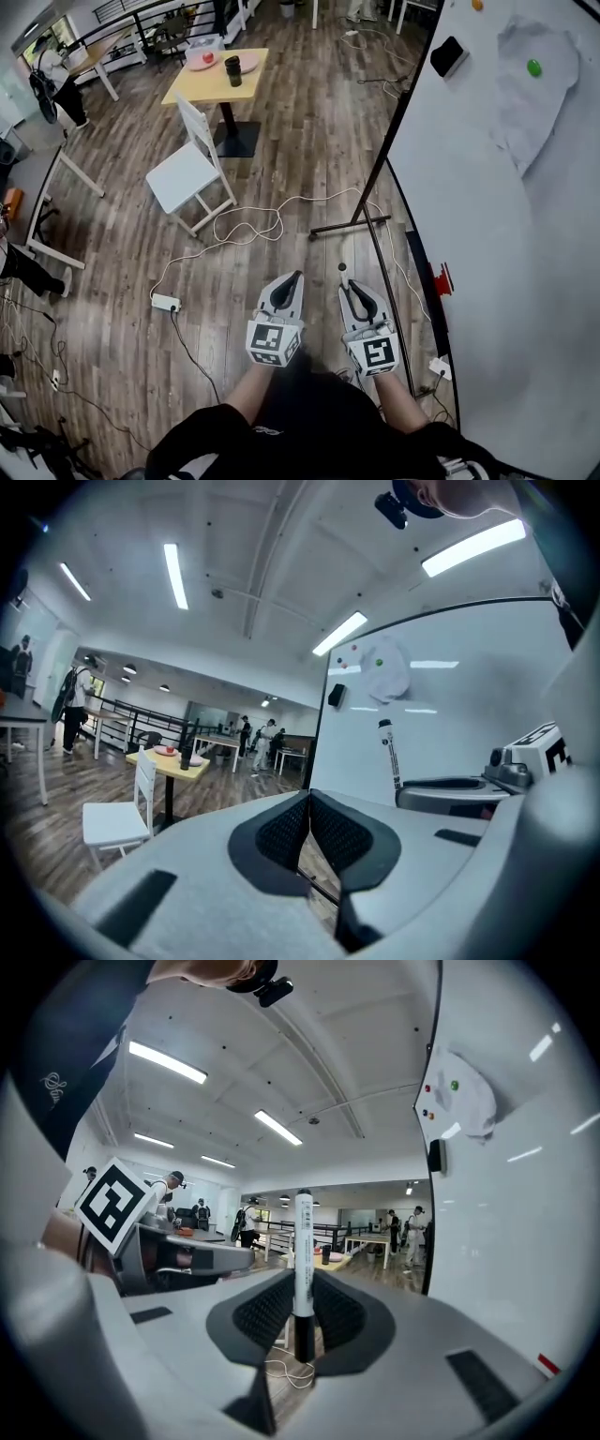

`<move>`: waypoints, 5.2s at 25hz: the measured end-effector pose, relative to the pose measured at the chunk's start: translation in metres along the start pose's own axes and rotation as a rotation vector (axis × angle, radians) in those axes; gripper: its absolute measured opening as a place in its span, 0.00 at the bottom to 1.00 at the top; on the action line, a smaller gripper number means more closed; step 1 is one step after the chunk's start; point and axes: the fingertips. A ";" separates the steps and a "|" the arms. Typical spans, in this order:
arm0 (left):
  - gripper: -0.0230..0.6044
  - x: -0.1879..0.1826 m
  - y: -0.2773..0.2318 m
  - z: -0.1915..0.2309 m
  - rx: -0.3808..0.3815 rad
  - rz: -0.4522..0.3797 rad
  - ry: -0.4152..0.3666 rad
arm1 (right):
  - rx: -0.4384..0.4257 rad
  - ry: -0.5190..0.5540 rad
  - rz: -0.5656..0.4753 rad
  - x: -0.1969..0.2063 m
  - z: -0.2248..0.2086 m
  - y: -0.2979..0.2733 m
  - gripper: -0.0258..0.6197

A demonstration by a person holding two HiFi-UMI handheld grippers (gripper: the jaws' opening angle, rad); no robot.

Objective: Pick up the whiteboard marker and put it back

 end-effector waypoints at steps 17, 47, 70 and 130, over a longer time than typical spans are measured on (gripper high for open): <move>0.05 -0.008 -0.035 0.089 0.053 0.000 0.102 | 0.007 0.037 0.077 -0.009 0.019 -0.098 0.13; 0.05 0.003 -0.309 0.077 0.295 0.259 -0.093 | 0.198 -0.141 0.162 0.061 -0.212 -0.227 0.13; 0.05 0.066 -0.395 0.010 1.093 0.465 -0.104 | 0.926 0.065 0.726 0.105 -0.257 -0.169 0.13; 0.05 0.140 -0.424 -0.101 1.096 0.627 -0.171 | 0.680 0.145 1.370 0.270 -0.333 -0.025 0.24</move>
Point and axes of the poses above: the fingertips, and each gripper's own axes: y backward along the fingers, z to its left, x out of its underside, and after that the axes turned 2 degrees about x, right-handed
